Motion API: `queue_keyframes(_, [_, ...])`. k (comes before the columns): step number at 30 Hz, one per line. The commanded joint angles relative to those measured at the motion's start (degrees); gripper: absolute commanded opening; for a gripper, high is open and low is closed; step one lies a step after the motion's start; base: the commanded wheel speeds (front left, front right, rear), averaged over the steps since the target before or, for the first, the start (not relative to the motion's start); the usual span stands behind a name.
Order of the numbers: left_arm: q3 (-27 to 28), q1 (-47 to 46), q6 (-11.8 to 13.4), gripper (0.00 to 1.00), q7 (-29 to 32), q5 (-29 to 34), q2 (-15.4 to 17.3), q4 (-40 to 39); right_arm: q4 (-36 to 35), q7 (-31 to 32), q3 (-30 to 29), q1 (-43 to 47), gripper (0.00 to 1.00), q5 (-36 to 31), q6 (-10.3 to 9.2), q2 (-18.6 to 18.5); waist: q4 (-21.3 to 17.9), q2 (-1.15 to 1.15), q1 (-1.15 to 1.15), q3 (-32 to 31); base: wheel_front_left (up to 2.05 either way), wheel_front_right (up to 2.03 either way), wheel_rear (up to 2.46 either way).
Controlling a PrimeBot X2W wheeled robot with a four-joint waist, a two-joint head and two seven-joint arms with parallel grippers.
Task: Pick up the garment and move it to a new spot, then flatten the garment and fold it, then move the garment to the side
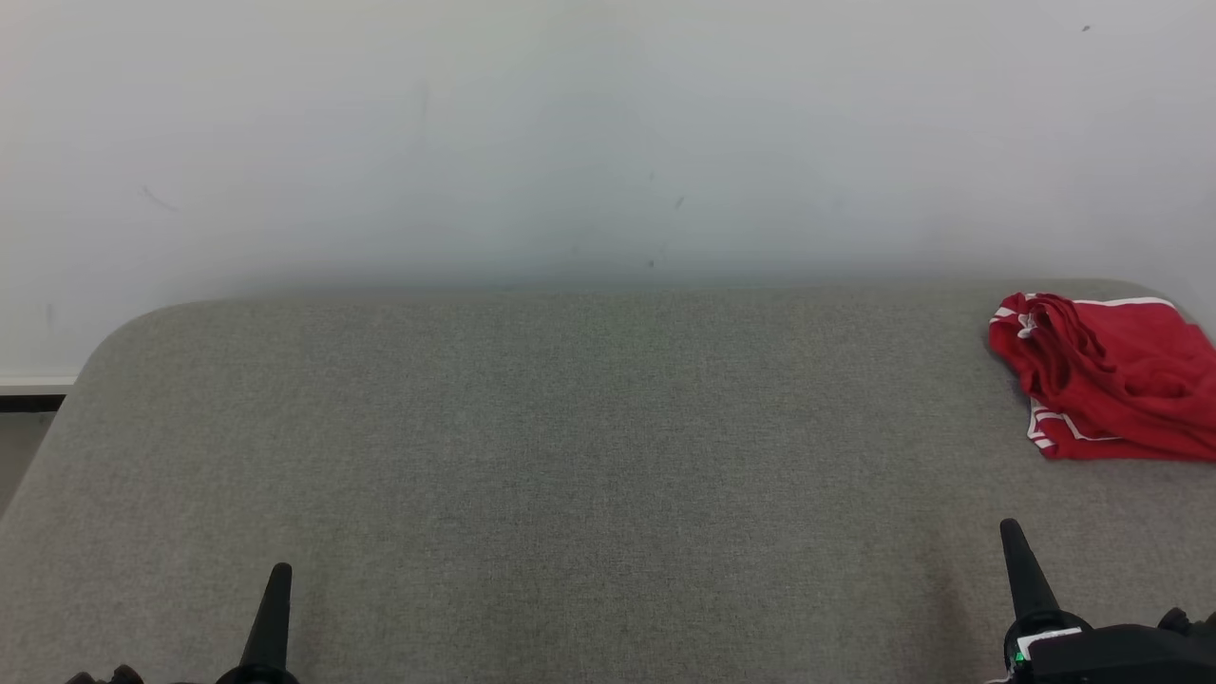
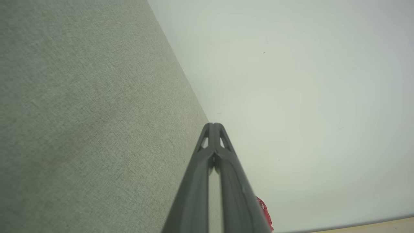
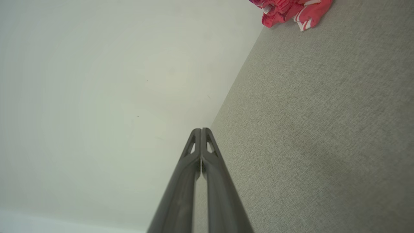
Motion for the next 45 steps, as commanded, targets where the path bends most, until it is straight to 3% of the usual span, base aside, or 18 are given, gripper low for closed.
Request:
queue_keyframes(1, [0.4,-1.6,-0.2,0.0,0.4,-1.6,-0.1,-0.3,-0.2,0.4,-0.3,-1.4,0.0,1.9,-0.07,0.1,0.0,-0.01,0.0,0.1,0.0,0.0,0.0])
queue_keyframes(40, [1.7,-5.0,-0.6,0.0,5.0,-18.4,-0.8,1.1,1.4,4.3,-1.5,-4.7,0.0,19.3,-0.11,0.9,-0.5,-0.01,0.0,2.8,0.0,0.0,0.0])
queue_keyframes(41, [2.0,-5.9,-0.6,0.0,6.0,-22.1,-1.0,1.4,1.7,5.1,-1.8,-5.5,0.0,23.1,-0.12,1.1,-0.6,-0.01,0.0,3.5,0.0,0.0,0.0])
queue_keyframes(45, [2.0,-5.7,-0.6,0.0,6.0,-22.1,-0.9,1.4,1.7,5.2,-1.8,-5.3,0.0,22.9,-0.12,1.1,-0.6,-0.01,0.0,3.5,0.0,0.0,0.0])
